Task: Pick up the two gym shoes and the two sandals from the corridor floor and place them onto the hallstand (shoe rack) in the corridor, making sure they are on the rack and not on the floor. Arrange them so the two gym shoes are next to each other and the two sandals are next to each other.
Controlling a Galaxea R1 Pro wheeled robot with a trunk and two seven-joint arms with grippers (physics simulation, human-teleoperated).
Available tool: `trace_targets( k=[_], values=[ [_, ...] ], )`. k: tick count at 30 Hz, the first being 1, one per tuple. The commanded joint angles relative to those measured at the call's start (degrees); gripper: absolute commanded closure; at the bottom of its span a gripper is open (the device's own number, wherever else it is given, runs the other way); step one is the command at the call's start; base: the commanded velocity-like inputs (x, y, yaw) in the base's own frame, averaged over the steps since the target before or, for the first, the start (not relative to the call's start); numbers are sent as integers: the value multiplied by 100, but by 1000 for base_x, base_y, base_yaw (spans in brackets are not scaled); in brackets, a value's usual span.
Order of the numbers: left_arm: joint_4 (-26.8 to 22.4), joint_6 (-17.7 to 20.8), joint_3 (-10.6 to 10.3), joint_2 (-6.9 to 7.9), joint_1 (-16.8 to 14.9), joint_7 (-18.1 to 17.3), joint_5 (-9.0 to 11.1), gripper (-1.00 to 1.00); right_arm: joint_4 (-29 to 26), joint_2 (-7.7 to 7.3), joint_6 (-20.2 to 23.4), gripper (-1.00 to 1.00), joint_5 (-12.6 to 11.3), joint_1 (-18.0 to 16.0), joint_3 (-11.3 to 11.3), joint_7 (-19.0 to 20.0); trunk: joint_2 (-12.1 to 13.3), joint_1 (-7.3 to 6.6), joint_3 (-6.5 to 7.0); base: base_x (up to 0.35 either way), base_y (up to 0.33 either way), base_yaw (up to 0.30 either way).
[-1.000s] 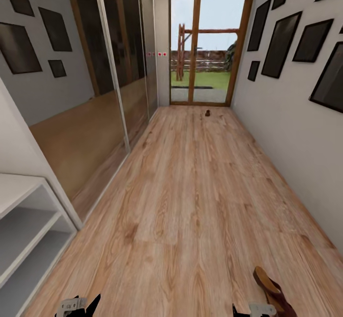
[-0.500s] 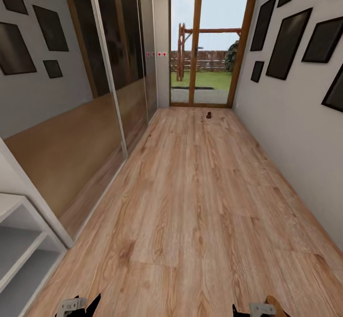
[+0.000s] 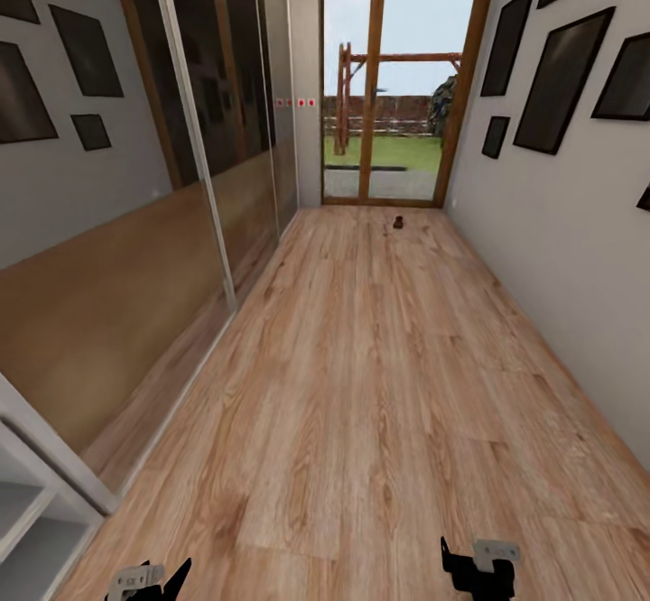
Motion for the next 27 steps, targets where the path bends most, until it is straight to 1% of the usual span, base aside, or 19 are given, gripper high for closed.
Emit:
trace_targets(
  k=[1,27],
  values=[
    [7,-3,31,-2,-6,-47,5,-100,-17,3,-16,-100,65,-3,-22,-25,-2,2,-5,339,0,0],
    [16,-3,23,-9,-6,-47,-21,-100,-69,-30,-17,-100,77,-2,-13,-35,-2,2,-5,339,0,0]
  ],
)
